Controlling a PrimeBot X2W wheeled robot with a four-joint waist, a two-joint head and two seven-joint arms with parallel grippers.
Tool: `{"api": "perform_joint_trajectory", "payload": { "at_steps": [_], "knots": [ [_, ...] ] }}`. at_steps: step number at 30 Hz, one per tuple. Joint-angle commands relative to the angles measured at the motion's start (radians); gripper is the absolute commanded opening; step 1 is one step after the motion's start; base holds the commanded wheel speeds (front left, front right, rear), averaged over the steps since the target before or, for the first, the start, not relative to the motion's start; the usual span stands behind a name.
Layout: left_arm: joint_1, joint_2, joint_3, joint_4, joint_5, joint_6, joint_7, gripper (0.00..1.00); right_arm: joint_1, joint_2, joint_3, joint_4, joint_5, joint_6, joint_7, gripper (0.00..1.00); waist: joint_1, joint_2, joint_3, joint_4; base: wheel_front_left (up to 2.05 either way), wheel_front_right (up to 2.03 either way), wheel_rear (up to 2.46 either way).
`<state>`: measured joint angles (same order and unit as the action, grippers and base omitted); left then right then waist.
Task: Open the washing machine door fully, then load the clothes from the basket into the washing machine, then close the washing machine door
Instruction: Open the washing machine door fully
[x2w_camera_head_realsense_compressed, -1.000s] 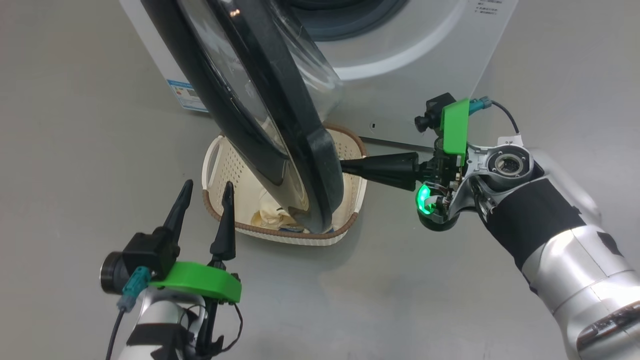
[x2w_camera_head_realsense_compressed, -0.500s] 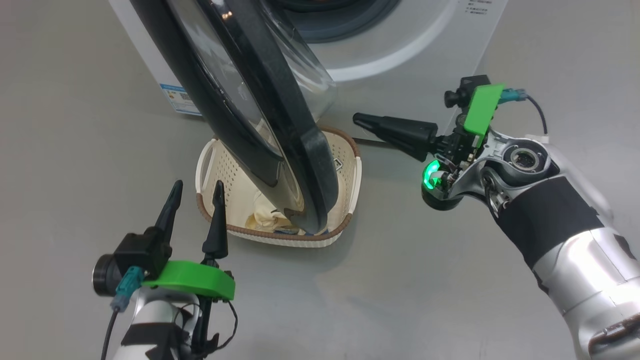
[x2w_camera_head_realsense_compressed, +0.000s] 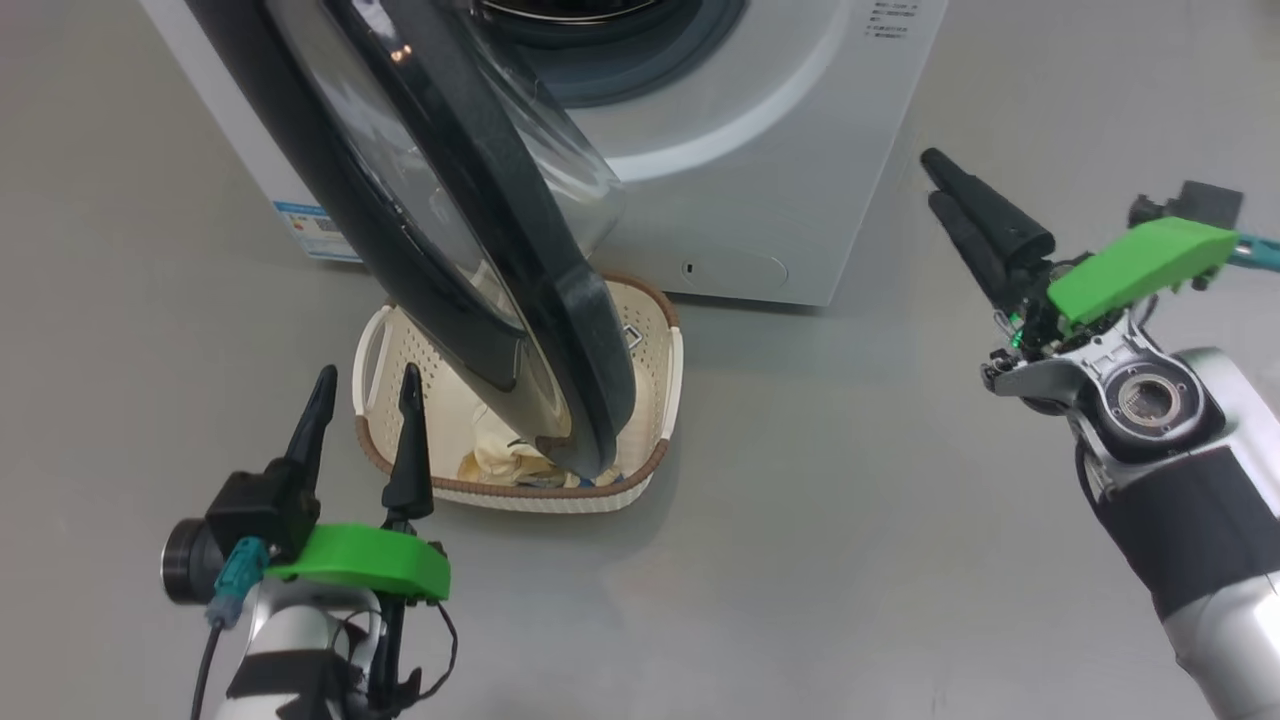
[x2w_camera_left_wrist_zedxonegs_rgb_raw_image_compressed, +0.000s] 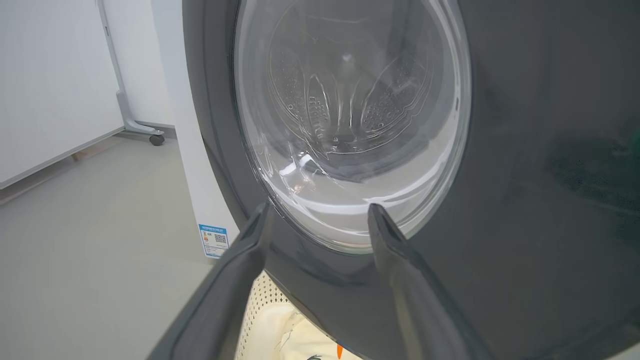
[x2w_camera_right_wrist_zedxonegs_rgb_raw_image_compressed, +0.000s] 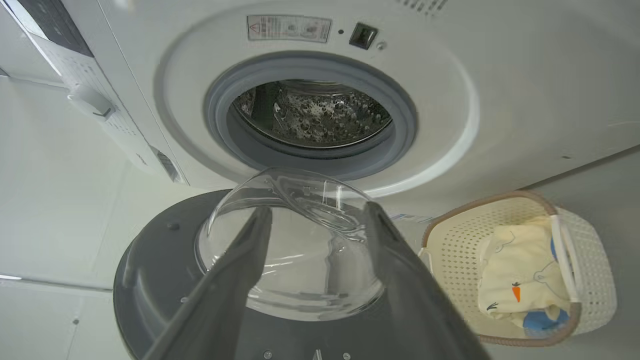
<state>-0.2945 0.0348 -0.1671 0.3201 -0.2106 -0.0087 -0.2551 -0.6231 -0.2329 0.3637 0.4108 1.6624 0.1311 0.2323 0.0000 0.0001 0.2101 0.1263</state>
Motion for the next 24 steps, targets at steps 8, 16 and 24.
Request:
{"api": "perform_joint_trajectory", "payload": {
  "at_steps": [8,16,24],
  "knots": [
    [0.020,0.015,0.045,-0.015,0.021,-0.011,-0.007,1.00,0.111,-0.099,-0.022,-0.061,-0.333,0.000,-0.363,1.00,0.0000,-0.0001,-0.040,-0.040,0.00,0.00,0.00],
    [0.053,0.016,0.055,-0.002,0.034,-0.019,-0.007,1.00,0.184,-0.102,-0.126,0.050,-0.699,0.000,-0.491,1.00,0.0000,-0.0001,-0.085,-0.065,0.00,0.00,0.00],
    [0.065,0.016,0.052,0.004,0.037,-0.024,-0.007,1.00,0.324,-0.011,-0.358,-0.034,-1.143,0.000,-0.494,1.00,0.0000,-0.0001,-0.096,-0.082,0.00,0.00,0.00]
  ]
}}
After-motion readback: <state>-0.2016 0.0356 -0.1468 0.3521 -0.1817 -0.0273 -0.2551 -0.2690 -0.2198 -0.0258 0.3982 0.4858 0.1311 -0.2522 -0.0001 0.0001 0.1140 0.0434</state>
